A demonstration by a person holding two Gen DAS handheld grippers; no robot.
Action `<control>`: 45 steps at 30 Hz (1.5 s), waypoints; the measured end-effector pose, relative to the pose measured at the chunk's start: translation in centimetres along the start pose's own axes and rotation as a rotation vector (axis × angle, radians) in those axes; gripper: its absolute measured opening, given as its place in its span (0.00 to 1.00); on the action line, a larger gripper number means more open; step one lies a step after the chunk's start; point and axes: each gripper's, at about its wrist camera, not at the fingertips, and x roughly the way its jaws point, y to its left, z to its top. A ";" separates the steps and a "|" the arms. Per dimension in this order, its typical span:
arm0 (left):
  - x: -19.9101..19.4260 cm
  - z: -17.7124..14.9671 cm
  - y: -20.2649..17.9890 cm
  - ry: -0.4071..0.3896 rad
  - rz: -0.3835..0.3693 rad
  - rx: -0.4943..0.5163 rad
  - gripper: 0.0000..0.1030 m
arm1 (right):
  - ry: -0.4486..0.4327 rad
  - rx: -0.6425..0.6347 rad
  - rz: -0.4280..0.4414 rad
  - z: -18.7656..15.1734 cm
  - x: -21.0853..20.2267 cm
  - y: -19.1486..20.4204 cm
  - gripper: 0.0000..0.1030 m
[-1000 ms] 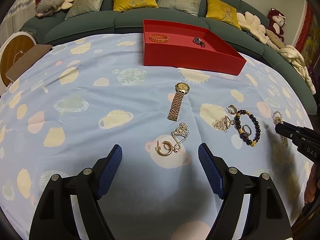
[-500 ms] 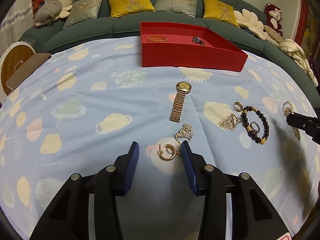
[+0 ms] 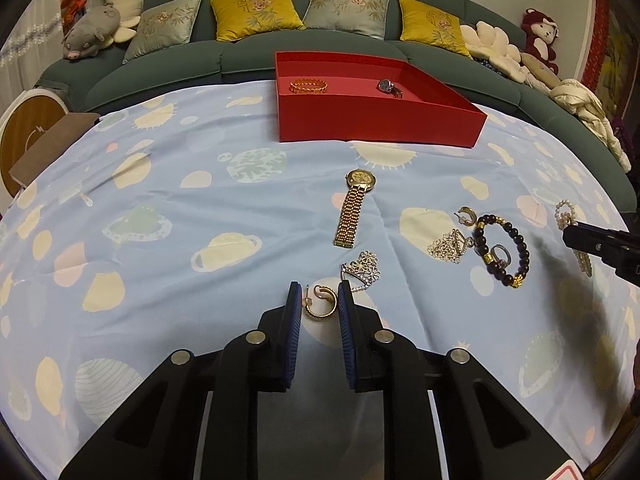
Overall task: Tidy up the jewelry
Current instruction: 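Grasp the pearl necklace with the right tool while the left tool grasps a gold hoop earring, then carry necklace and earring into the red box and open both tools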
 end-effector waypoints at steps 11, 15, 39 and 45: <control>-3.5 1.7 -0.4 -0.090 -0.053 -0.023 0.15 | -0.034 0.005 0.015 1.1 -0.9 0.5 0.15; -4.8 2.7 -0.8 -0.129 -0.061 -0.021 0.15 | -0.073 0.004 0.030 2.2 -1.9 0.9 0.15; -3.9 15.4 -1.1 -0.250 -0.087 0.005 0.15 | -0.264 0.011 0.060 12.3 -2.9 2.5 0.15; 1.3 19.2 -0.4 -0.211 -0.048 0.004 0.15 | -0.241 0.018 0.054 16.4 1.1 1.3 0.15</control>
